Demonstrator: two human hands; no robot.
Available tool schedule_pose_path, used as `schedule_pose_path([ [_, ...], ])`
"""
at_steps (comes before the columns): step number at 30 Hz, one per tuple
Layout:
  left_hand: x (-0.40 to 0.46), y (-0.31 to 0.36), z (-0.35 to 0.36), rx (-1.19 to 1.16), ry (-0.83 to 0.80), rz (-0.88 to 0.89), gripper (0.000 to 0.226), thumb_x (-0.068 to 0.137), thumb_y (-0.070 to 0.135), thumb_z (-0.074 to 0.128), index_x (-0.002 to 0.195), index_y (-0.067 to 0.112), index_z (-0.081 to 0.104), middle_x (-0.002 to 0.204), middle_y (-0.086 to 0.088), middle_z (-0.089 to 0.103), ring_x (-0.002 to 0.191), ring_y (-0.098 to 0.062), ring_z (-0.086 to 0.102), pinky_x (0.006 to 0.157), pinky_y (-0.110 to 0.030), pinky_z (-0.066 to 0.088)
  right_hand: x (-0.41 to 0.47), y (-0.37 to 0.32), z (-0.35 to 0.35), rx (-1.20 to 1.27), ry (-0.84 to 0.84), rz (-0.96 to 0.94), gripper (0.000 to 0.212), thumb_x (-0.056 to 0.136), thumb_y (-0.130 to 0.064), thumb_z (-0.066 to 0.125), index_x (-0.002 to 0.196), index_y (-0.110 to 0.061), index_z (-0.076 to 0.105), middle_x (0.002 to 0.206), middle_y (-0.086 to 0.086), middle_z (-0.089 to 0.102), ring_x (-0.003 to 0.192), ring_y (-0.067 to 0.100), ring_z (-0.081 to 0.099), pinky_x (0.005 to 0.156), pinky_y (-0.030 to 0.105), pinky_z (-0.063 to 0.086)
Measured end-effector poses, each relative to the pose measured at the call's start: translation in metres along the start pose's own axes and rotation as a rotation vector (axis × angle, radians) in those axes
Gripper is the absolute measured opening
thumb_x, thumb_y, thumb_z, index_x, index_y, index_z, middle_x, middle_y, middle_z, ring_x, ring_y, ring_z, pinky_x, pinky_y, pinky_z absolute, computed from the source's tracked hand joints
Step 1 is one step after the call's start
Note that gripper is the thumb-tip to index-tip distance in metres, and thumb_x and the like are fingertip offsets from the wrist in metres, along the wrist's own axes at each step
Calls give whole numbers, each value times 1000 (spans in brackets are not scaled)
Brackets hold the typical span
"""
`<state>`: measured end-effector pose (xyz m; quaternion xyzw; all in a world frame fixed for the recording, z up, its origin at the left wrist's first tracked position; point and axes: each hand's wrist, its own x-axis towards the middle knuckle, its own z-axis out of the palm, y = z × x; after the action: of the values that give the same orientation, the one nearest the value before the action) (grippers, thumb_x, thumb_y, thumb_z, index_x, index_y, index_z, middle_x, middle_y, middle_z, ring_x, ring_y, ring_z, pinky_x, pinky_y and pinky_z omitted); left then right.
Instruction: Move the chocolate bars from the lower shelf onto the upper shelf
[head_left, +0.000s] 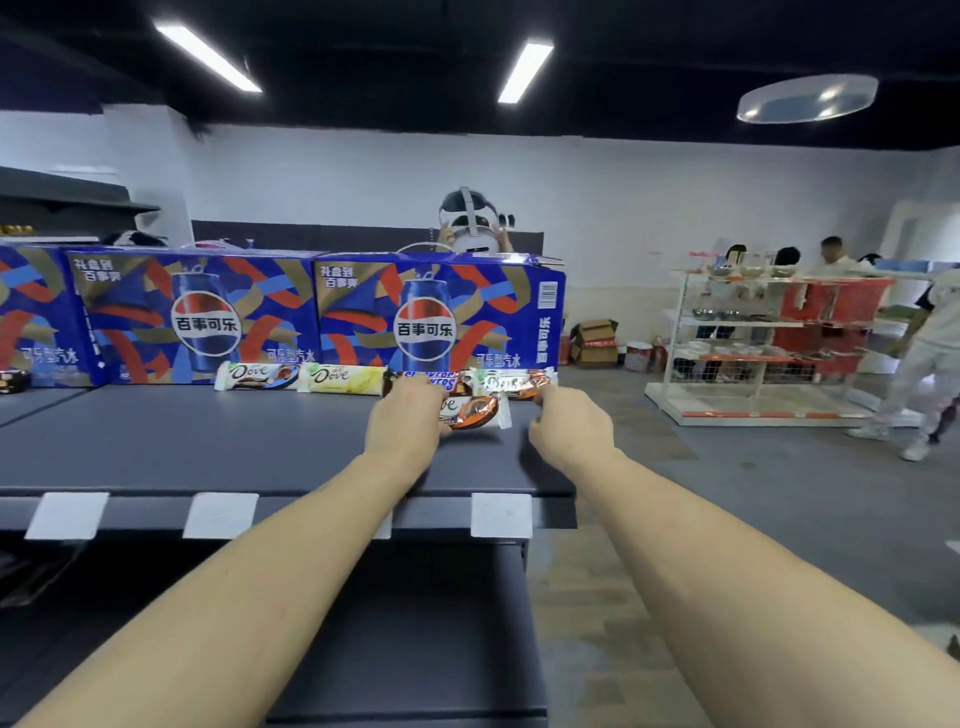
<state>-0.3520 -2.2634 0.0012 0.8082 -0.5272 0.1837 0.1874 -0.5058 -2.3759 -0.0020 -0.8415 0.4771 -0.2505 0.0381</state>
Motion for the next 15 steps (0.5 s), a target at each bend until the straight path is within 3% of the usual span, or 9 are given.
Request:
schedule_pose_path([
  [7,14,43,12,1,-22,65,27,87,20,69,110,10,63,108,-7,56,101,-26,52,71,-35,44,6,31,-4,72,10,12,27,88,-15,52,113,-20,60,112,4,65,98,26,61,67,28,42],
  [15,54,58,35,61,1,106,32,87,28,68,116,15,64,112,-6,57,105,-23,52,76,-33,46,38,49,4,79,2,37,29,90,-21,57,119,-21,59,117,1,66,102,22,62,72,32,52],
])
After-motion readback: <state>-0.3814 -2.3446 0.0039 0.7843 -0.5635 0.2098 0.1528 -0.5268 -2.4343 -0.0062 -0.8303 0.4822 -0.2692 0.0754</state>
